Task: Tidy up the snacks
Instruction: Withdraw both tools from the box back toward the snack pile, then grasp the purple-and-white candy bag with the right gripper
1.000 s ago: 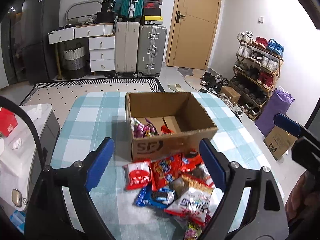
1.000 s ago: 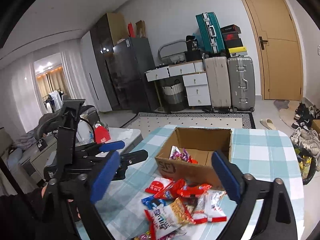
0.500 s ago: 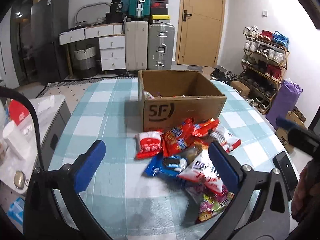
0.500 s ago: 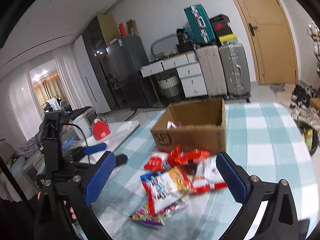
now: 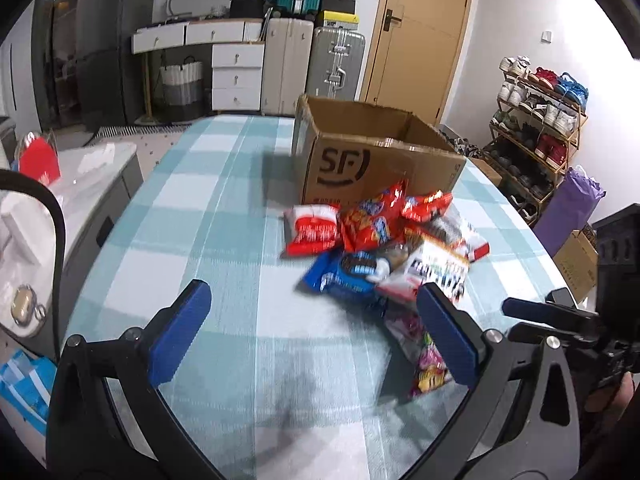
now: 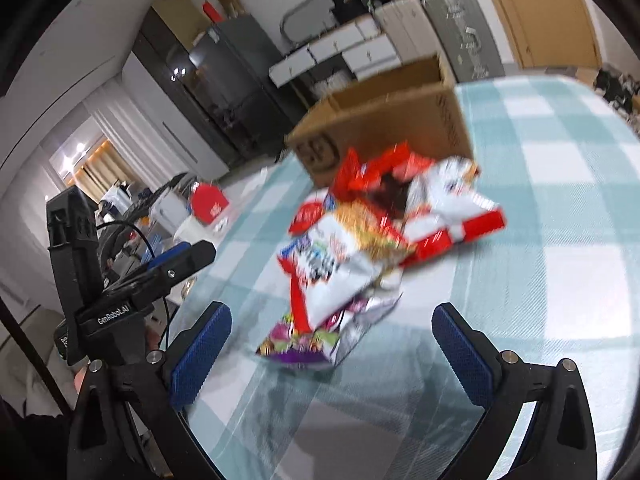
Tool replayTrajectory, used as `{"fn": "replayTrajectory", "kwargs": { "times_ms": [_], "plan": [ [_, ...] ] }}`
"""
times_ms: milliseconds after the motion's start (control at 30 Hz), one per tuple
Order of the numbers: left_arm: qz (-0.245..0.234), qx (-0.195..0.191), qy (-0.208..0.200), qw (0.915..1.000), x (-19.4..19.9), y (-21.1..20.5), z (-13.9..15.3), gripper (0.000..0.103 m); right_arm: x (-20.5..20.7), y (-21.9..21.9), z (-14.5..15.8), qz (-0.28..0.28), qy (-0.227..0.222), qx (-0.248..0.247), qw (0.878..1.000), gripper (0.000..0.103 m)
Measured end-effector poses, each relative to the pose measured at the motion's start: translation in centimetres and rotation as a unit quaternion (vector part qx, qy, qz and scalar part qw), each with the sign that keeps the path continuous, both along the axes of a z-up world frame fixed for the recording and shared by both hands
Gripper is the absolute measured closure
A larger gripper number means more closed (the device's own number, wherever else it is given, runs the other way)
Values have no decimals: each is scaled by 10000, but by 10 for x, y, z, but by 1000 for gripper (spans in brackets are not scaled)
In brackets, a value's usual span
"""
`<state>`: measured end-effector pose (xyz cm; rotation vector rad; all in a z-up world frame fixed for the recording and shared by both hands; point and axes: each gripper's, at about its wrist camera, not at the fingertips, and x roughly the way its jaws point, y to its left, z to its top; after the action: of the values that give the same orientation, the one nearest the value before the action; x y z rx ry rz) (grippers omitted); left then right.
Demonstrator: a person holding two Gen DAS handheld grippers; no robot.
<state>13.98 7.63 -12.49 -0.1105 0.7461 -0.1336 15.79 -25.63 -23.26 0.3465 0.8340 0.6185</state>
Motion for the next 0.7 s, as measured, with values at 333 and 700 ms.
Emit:
{"fn": "replayTrajectory", "kwargs": {
  "times_ms": [333, 700],
  "plan": [
    [149, -291, 367, 9988, -9, 22, -29, 0, 17, 22, -33, 169, 606, -109, 9980, 12],
    [174, -541, 456, 9973, -13, 30, -36, 0, 21, 59, -32, 422, 561, -509, 9962, 37]
  ]
}}
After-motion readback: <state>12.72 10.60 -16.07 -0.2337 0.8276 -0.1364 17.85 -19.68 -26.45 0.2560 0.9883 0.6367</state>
